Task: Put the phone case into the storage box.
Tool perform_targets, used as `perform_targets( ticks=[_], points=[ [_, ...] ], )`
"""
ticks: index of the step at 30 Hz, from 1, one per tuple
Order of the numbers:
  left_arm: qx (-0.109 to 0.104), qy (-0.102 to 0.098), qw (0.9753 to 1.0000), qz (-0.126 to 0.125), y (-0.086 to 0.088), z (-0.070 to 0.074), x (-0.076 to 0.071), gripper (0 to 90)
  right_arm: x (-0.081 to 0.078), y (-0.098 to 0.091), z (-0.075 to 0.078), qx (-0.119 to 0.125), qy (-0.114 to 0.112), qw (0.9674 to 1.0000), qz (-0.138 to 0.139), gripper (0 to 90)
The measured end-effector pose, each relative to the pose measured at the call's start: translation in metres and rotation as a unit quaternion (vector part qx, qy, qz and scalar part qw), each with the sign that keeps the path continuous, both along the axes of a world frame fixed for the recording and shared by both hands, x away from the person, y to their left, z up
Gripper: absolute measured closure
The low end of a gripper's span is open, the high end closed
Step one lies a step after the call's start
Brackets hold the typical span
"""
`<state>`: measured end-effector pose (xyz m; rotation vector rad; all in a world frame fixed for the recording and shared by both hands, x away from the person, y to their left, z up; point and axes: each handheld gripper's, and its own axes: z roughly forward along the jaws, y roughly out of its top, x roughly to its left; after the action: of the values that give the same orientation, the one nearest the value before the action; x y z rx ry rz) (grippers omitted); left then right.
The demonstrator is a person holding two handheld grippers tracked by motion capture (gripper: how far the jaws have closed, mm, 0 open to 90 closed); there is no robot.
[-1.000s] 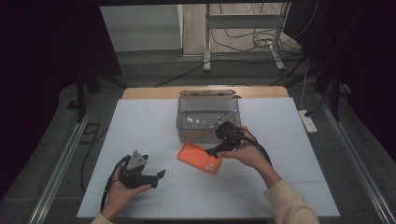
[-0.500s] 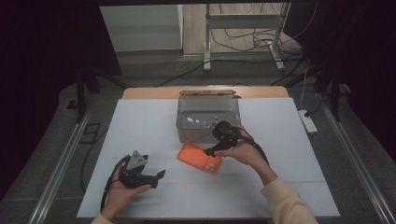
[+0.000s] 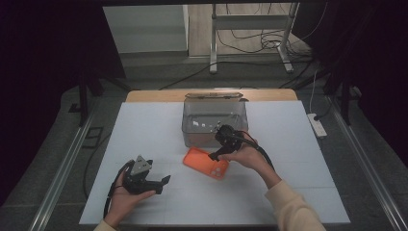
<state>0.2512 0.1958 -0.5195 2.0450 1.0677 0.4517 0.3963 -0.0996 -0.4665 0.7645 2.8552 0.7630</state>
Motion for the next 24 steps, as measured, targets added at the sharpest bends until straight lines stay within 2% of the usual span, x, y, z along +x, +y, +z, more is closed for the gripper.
perform_targets(
  ticks=[4, 10, 14, 24],
  points=[
    [0.000, 0.000, 1.0000, 0.000, 0.000, 0.000, 0.000, 11.1, 0.002, 0.003, -0.004, -0.008, 0.005, 1.0000, 0.000, 26.9],
    [0.000, 0.000, 1.0000, -0.001, 0.000, 0.000, 0.000, 11.0, 0.000, 0.006, -0.003, -0.015, -0.009, 0.9999, -0.002, 27.4],
    [-0.002, -0.001, 1.0000, 0.001, 0.001, 0.000, 0.000, 11.1, -0.002, 0.008, -0.003, -0.014, 0.000, 0.9999, 0.004, 27.9],
    [-0.001, 0.000, 1.0000, 0.000, 0.001, 0.000, -0.001, 11.1, -0.002, 0.011, -0.011, -0.035, 0.012, 0.9993, 0.011, 32.1]
  ],
)
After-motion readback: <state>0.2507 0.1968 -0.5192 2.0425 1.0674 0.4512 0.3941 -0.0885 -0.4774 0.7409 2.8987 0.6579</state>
